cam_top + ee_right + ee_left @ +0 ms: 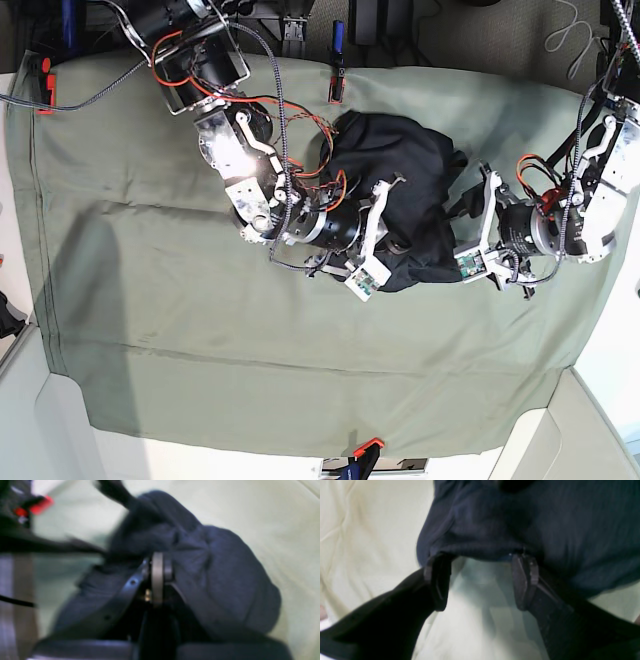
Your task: Fold the T-shirt properly
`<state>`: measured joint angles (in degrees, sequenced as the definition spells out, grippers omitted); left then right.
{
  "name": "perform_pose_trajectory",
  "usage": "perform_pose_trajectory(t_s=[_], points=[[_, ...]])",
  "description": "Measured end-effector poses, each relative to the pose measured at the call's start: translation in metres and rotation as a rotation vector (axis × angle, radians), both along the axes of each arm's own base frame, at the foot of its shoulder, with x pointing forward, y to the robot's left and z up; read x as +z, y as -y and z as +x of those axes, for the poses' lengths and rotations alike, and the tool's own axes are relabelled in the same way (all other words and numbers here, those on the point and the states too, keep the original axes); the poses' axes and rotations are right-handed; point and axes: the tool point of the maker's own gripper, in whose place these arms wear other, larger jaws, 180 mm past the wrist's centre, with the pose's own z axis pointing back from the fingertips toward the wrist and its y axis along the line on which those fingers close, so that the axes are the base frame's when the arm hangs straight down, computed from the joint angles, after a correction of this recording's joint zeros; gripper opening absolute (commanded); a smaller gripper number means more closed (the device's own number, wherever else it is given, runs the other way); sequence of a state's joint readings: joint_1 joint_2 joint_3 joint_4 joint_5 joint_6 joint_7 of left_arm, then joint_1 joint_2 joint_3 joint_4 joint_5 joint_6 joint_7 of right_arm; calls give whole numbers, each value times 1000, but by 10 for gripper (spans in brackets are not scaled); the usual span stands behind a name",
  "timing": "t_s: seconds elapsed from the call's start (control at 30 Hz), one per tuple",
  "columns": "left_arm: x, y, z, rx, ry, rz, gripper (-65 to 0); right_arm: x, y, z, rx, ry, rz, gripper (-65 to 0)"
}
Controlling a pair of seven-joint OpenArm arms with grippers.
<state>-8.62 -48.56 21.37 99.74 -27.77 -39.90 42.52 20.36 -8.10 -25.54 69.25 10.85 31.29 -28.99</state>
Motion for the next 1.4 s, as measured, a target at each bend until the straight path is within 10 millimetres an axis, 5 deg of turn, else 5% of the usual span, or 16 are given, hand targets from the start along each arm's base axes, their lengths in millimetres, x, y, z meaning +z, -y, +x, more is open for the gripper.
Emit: perform_pose_trajectory(t_s=[0.13, 0.4, 0.5, 0.63, 0.8, 0.97, 1.27, 1.4], points=[[0, -14, -6, 21, -41, 24, -247, -30, 11, 9, -10, -20, -90, -650], [4, -4, -16, 32, -109, -71, -247, -31, 21, 22, -78, -72, -41, -650], [5, -3, -16, 29, -107, -74, -276, -20, 20, 24, -83, -63, -24, -650], [5, -9, -17, 35, -113, -54, -484, 16, 19, 32, -79, 8, 2, -650], [-1, -16, -22, 48, -142, -8, -545, 68, 29, 31, -82, 109, 61, -650], [6, -16, -39, 56, -126, -30, -566, 82, 83, 8, -124, 150, 27, -650], [20, -40, -95, 166, -130, -77, -566, 38, 212, -59, -326, 2, -81, -650], [5, -41, -143, 257, -247, -151, -609, 33, 266, -93, -424, -52, -134, -650]])
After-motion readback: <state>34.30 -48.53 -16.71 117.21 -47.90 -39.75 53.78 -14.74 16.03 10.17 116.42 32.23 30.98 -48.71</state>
